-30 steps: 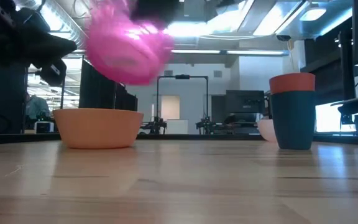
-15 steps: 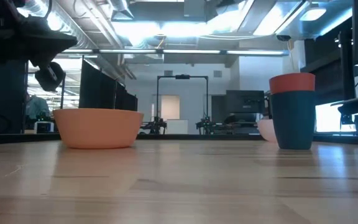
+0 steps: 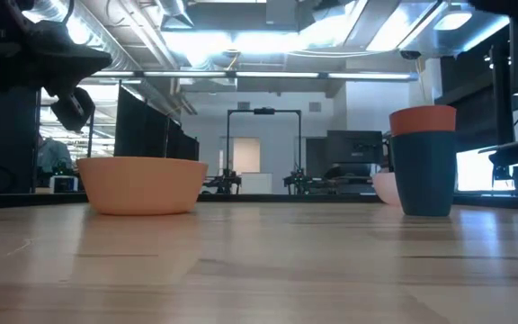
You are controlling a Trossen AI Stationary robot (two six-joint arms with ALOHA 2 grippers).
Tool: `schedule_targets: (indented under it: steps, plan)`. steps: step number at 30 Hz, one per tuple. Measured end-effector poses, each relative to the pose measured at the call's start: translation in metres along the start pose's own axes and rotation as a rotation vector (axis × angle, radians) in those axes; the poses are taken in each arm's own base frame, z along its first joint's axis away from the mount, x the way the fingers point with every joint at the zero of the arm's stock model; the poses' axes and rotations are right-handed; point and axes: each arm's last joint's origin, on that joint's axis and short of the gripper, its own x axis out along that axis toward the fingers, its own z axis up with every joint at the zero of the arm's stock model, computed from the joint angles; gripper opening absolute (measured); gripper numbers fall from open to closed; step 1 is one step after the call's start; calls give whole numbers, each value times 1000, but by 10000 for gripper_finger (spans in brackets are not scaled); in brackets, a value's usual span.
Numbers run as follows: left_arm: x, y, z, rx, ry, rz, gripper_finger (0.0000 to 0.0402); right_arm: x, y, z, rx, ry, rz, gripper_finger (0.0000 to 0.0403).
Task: Nest bowls inside each other
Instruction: Stack the pink bowl into the pink bowl
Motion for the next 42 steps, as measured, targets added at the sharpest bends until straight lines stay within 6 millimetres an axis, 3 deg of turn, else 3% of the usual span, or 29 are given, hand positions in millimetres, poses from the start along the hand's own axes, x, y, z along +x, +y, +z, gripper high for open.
schedule_targets:
  steps: [7,23,32,42]
  plan:
    - [0,0,0,6,2,1,1,6,-12,-11,-54,58,-85,0]
    - [0,0,0,24,-1,0,1,2,-36,-3,-98,87,-127,0]
    - [0,0,0,24,-3,-1,1,3,-38,-5,-93,100,-106,4]
    - [0,0,1,25,-5,-2,1,2,-40,-6,-91,124,-109,52]
